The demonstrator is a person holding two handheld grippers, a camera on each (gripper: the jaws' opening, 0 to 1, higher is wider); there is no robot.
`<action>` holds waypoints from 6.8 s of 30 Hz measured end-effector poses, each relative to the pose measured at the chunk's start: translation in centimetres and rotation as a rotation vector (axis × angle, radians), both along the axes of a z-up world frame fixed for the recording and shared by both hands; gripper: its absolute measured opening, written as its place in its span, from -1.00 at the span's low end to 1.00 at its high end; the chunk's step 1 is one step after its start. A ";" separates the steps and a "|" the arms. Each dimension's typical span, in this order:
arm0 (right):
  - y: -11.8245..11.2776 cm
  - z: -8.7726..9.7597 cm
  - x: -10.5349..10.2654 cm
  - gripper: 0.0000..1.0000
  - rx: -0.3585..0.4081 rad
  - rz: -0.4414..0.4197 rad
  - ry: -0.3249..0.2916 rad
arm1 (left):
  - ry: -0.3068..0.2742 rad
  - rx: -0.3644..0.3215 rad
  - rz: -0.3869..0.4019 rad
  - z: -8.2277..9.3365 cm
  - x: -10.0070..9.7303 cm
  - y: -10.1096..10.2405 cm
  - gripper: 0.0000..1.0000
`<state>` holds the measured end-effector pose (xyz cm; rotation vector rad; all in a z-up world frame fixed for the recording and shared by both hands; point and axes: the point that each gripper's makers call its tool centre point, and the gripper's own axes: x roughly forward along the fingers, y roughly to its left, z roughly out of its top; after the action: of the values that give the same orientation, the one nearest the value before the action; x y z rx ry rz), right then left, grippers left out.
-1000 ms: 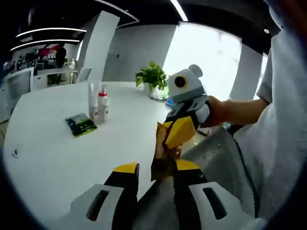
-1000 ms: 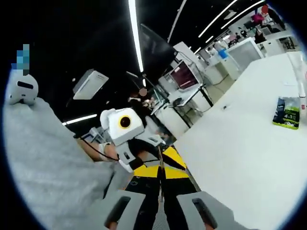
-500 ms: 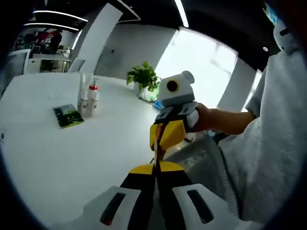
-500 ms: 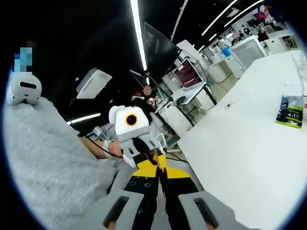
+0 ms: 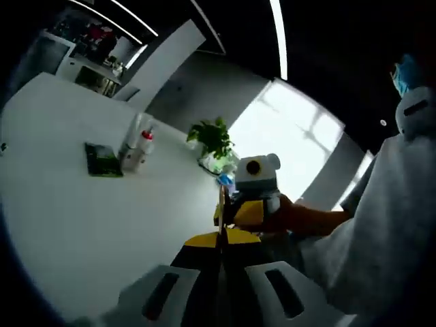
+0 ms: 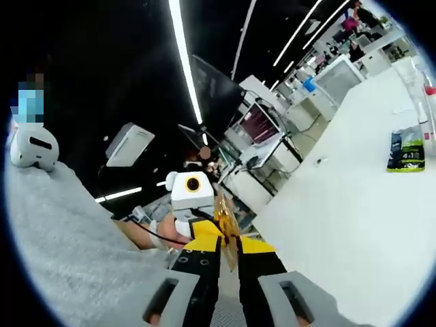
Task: Arrange the skincare products in the storage area until every visible bottle or jar stands upright without overlapping.
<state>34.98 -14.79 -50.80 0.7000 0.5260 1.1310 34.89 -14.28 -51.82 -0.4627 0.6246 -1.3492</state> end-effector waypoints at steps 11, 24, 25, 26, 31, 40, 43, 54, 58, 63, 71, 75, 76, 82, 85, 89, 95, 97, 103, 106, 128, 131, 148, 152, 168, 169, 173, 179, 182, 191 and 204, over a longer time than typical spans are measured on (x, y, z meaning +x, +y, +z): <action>-0.1 0.6 -0.6 -1.00 0.067 0.037 0.057 | 0.044 -0.042 -0.044 0.4 -0.7 -0.3 -0.96; 0.3 0.3 -1.2 -1.00 0.063 0.093 0.106 | 0.069 -0.091 -0.037 1.3 -0.4 -0.1 -0.98; 0.4 0.2 -1.3 -1.00 0.050 0.100 0.105 | 0.073 -0.101 -0.032 1.4 -0.3 0.0 -0.98; 0.5 0.1 -1.4 -1.00 0.046 0.100 0.105 | 0.078 -0.106 -0.024 1.5 -0.1 0.1 -0.98; 0.5 0.5 -1.4 -1.00 0.065 0.081 0.102 | 0.053 -0.120 -0.025 1.8 -0.3 0.1 -1.00; 0.0 1.2 -0.4 -1.00 0.131 -0.059 0.115 | 0.093 -0.129 -0.028 1.7 -0.4 0.0 -1.00; -0.4 1.3 -0.4 -1.00 0.144 -0.091 0.135 | 0.107 -0.130 -0.050 1.5 -0.9 -0.3 -1.00; 0.1 2.0 -0.5 -0.85 0.074 -0.184 0.156 | 0.242 -0.240 -0.004 2.5 0.3 0.4 -1.00; -0.1 2.0 -0.8 -1.00 0.016 -0.230 0.150 | 0.304 -0.284 0.002 2.7 0.8 0.9 -1.00; -0.8 2.8 -0.3 -1.00 0.064 -0.322 0.189 | 0.351 -0.298 -0.022 3.1 0.4 0.6 -1.00; -0.8 3.6 -0.2 -1.00 0.091 -0.416 0.196 | 0.391 -0.292 -0.087 3.5 1.2 1.4 -1.00; -0.5 3.8 0.1 -1.00 0.055 -0.460 0.151 | 0.396 -0.280 -0.129 3.3 1.6 1.4 -1.00; -0.5 3.7 0.3 -1.00 0.042 -0.471 0.140 | 0.401 -0.276 -0.135 3.2 1.7 1.5 -1.00; -0.7 4.0 1.1 -0.98 -0.052 -0.573 0.027 | 0.397 -0.265 -0.149 3.5 2.9 2.0 -1.00; -1.5 3.6 1.3 -0.81 -0.104 -0.607 0.007 | 0.403 -0.268 -0.124 3.3 4.0 2.6 -1.00; -3.1 2.3 0.8 -0.76 -0.276 -0.637 -0.047 | 0.425 -0.256 -0.084 2.1 6.0 3.1 -1.00; -5.9 0.8 0.6 -0.36 -0.444 -0.703 -0.095 | 0.457 -0.262 -0.020 1.2 9.3 2.6 -1.00; -6.6 0.2 1.0 -0.30 -0.524 -0.691 -0.125 | 0.458 -0.266 0.015 1.0 10.9 2.3 -1.00; -8.9 -2.0 1.7 -0.09 -0.740 -0.708 -0.138 | 0.460 -0.253 0.081 0.5 15.3 1.3 -1.00; -9.5 -3.4 2.0 -0.06 -0.883 -0.708 -0.172 | 0.471 -0.232 0.112 -0.1 18.1 0.6 -1.00; -9.5 -7.6 2.1 -0.27 -1.117 -0.577 -0.171 | 0.584 -0.039 0.267 -10.2 34.0 -2.9 -1.00; -9.3 -8.0 2.0 -0.25 -1.117 -0.560 -0.159 | 0.587 -0.023 0.287 -11.5 35.9 -2.9 -1.00; -9.8 -8.6 1.8 -0.26 -1.127 -0.558 -0.121 | 0.553 0.083 0.167 -14.1 40.2 -5.6 -1.00; -10.0 -8.6 1.8 -0.25 -1.128 -0.564 -0.120 | 0.561 0.087 0.167 -14.6 40.4 -5.6 -1.00; -10.3 -8.6 1.8 -0.26 -1.141 -0.571 -0.118 | 0.561 0.229 0.189 -17.8 38.7 -5.7 -1.00; -10.3 -8.6 1.8 -0.26 -1.141 -0.571 -0.118 | 0.567 0.235 0.190 -17.9 38.8 -5.6 -1.00; -10.3 -8.6 1.8 -0.26 -1.144 -0.575 -0.120 | 0.555 0.276 0.208 -18.6 39.0 -5.0 -1.00; -10.2 -8.6 1.7 -0.29 -1.143 -0.568 -0.117 | 0.520 0.347 0.201 -20.1 40.2 -4.2 -0.98; -10.2 -8.6 1.8 -0.30 -1.141 -0.569 -0.121 | 0.506 0.384 0.203 -20.6 40.5 -4.0 -0.96; -10.2 -8.5 1.8 -0.29 -1.148 -0.567 -0.131 | 0.464 0.457 0.199 -20.3 40.6 -3.7 -0.90; -10.3 -8.4 1.7 -0.30 -1.160 -0.567 -0.142 | 0.269 0.668 0.171 -20.8 41.8 -3.1 -0.69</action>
<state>36.70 -25.05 -59.19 -0.2519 0.6923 0.2143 76.74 -17.39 -72.63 -0.1439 1.1763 -0.8498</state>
